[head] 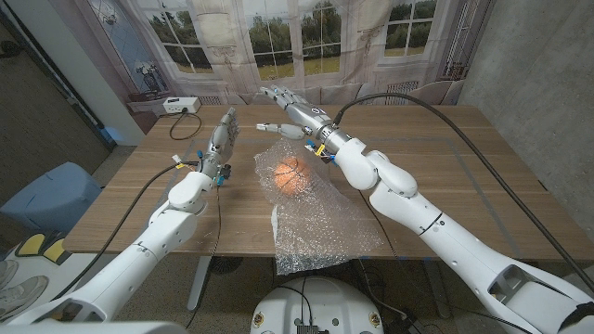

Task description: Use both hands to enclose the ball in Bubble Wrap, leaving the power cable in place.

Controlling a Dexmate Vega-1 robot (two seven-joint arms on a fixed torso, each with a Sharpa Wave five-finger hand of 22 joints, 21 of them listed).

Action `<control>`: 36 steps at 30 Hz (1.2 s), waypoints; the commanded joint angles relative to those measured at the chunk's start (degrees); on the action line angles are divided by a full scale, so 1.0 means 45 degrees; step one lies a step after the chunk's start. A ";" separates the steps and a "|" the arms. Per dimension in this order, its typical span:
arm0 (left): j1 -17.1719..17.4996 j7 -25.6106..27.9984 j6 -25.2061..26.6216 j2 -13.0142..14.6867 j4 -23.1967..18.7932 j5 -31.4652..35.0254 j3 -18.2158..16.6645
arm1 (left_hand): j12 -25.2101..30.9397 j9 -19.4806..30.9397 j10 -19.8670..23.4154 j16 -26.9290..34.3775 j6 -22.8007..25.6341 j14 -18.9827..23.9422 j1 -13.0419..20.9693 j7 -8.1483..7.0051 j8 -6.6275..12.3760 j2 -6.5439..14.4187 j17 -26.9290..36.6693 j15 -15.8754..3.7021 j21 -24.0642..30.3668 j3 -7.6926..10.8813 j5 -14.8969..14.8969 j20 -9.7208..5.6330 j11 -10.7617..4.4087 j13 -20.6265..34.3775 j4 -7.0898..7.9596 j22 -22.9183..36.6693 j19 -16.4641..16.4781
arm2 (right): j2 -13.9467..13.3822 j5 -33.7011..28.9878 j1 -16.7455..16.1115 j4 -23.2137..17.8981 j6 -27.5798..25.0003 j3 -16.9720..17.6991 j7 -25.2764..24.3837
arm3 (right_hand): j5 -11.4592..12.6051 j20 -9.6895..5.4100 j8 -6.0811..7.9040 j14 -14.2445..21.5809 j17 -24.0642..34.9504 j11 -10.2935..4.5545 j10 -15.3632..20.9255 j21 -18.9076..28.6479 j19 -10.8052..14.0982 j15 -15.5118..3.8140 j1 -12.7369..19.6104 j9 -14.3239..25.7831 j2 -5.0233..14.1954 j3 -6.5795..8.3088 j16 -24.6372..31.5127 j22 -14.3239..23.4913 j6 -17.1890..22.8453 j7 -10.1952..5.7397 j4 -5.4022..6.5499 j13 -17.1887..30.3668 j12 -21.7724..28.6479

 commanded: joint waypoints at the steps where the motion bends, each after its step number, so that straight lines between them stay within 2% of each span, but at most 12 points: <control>1: 0.0215 -0.0039 0.0250 0.0268 -0.0386 -0.0043 -0.0092 | 0.0141 0.0031 -0.3071 0.0093 -0.2668 -0.3700 0.0110 -0.0057 0.0114 -0.0108 0.0040 0.0081 0.0111 -0.0024 0.0122 0.0077 0.0131 0.0074 -0.0002 0.0045 -0.2027 | -0.0195 -0.2862 -0.0615 -0.1052 -0.2297 -0.0785 0.1257 | -0.0001 0.0015 0.0042 -0.1342 0.0035 0.0027 -0.1756 -0.0132 -0.0077 0.0066 0.0095 0.0030 -0.0032 -0.0071 0.0003 0.0052 -0.0332 -0.0077 -0.0038 0.0065 0.0068; 8: 0.0389 0.0015 0.0465 0.0417 -0.0620 -0.0140 -0.0164 | 0.0139 0.0032 -0.3041 0.0079 -0.2623 -0.3671 0.0133 -0.0063 0.0110 -0.0129 0.0043 0.0093 0.0110 -0.0054 0.0129 0.0098 0.0224 0.0077 -0.0025 0.0046 -0.1998 | -0.0181 -0.3271 -0.0775 -0.1217 -0.2751 -0.0930 0.2380 | 0.0006 0.0011 0.0112 -0.1262 0.0035 0.0033 -0.1721 -0.0153 -0.0090 0.0039 0.0133 0.0041 0.0009 -0.0057 0.0048 0.0055 -0.0256 -0.0078 -0.0049 0.0070 0.0120; 11: 0.0428 0.0020 0.0533 0.0460 -0.0699 -0.0167 -0.0177 | 0.0139 0.0033 -0.3029 0.0073 -0.2599 -0.3667 0.0136 -0.0057 0.0112 -0.0130 0.0045 0.0090 0.0106 -0.0064 0.0133 0.0107 0.0226 0.0078 -0.0028 0.0048 -0.1996 | -0.0295 -0.3938 -0.0858 -0.1420 -0.2988 -0.1149 0.2854 | 0.0011 0.0007 0.0137 -0.1183 0.0036 0.0045 -0.1739 -0.0151 -0.0069 0.0066 0.0148 0.0046 0.0020 -0.0057 0.0083 0.0059 -0.0231 -0.0079 -0.0054 0.0073 0.0130; 16: 0.0465 0.0038 0.0661 0.0536 -0.0845 -0.0168 -0.0174 | 0.0128 0.0034 -0.3038 0.0057 -0.2612 -0.3677 0.0137 -0.0050 0.0095 -0.0122 0.0048 0.0091 0.0102 -0.0078 0.0141 0.0109 0.0222 0.0080 -0.0026 0.0050 -0.1988 | -0.0408 -0.4549 -0.1029 -0.1596 -0.2985 -0.1353 0.3392 | 0.0018 0.0005 0.0159 -0.1169 0.0036 0.0042 -0.1675 -0.0150 -0.0043 0.0028 0.0181 0.0050 0.0030 -0.0054 0.0093 0.0062 -0.0220 -0.0081 -0.0069 0.0077 0.0176; 24: 0.0450 0.0134 0.0880 0.0600 -0.1030 -0.0091 -0.0125 | 0.0104 0.0035 -0.3074 0.0033 -0.2653 -0.3706 0.0134 -0.0048 0.0064 -0.0099 0.0053 0.0083 0.0086 -0.0096 0.0154 0.0106 0.0205 0.0082 -0.0017 0.0053 -0.2007 | -0.0433 -0.4782 -0.1103 -0.1535 -0.2789 -0.1376 0.4189 | 0.0025 0.0007 0.0171 -0.1214 0.0037 0.0044 -0.1720 -0.0159 -0.0040 0.0007 0.0228 0.0053 0.0045 -0.0045 0.0079 0.0062 -0.0228 -0.0082 -0.0091 0.0081 0.0174; 29: 0.0383 0.0203 0.1039 0.0584 -0.1100 -0.0038 -0.0059 | 0.0096 0.0036 -0.3083 0.0024 -0.2667 -0.3715 0.0130 -0.0034 0.0052 -0.0083 0.0056 0.0086 0.0085 -0.0108 0.0161 0.0092 0.0211 0.0083 -0.0009 0.0056 -0.1995 | -0.0380 -0.5082 -0.1099 -0.1348 -0.2705 -0.1453 0.4317 | 0.0039 0.0012 0.0149 -0.1389 0.0038 0.0069 -0.1906 -0.0187 -0.0071 0.0065 0.0314 0.0053 0.0075 -0.0024 0.0021 0.0061 -0.0343 -0.0079 -0.0130 0.0089 0.0134; 32: 0.0339 0.0235 0.1118 0.0569 -0.1130 -0.0010 -0.0021 | 0.0095 0.0036 -0.3077 0.0016 -0.2670 -0.3730 0.0128 -0.0029 0.0048 -0.0074 0.0057 0.0094 0.0079 -0.0114 0.0166 0.0087 0.0214 0.0084 -0.0004 0.0057 -0.2002 | -0.0435 -0.5646 -0.1103 -0.1128 -0.2570 -0.1639 0.3824 | 0.0042 0.0002 0.0138 -0.1037 0.0040 0.0050 -0.1884 -0.0182 -0.0019 -0.0111 0.0449 0.0059 0.0142 0.0020 0.0171 0.0068 -0.0495 -0.0083 -0.0185 0.0101 0.0193; 33: 0.0327 0.0254 0.1141 0.0560 -0.1139 -0.0002 -0.0013 | 0.0094 0.0036 -0.3078 0.0016 -0.2663 -0.3729 0.0127 -0.0032 0.0050 -0.0072 0.0058 0.0092 0.0077 -0.0116 0.0167 0.0086 0.0222 0.0084 -0.0003 0.0057 -0.2005 | -0.0424 -0.5583 -0.1102 -0.1097 -0.2511 -0.1619 0.3888 | 0.0033 -0.0022 0.0190 -0.0748 0.0037 -0.0006 -0.1706 -0.0131 0.0137 -0.0228 0.0567 0.0069 0.0181 0.0054 0.0276 0.0081 -0.0469 -0.0082 -0.0239 0.0108 0.0290; 36: 0.0292 0.0294 0.1214 0.0561 -0.1173 0.0040 0.0016 | 0.0076 0.0037 -0.3115 0.0000 -0.2682 -0.3763 0.0124 0.0000 0.0039 -0.0057 0.0060 0.0087 0.0064 -0.0126 0.0174 0.0088 0.0199 0.0085 0.0004 0.0059 -0.2028 | -0.0366 -0.5641 -0.1058 -0.0972 -0.2453 -0.1620 0.3999 | 0.0023 -0.0034 0.0219 -0.0651 0.0035 -0.0044 -0.1658 -0.0094 0.0251 -0.0270 0.0628 0.0075 0.0200 0.0072 0.0304 0.0088 -0.0438 -0.0082 -0.0267 0.0111 0.0317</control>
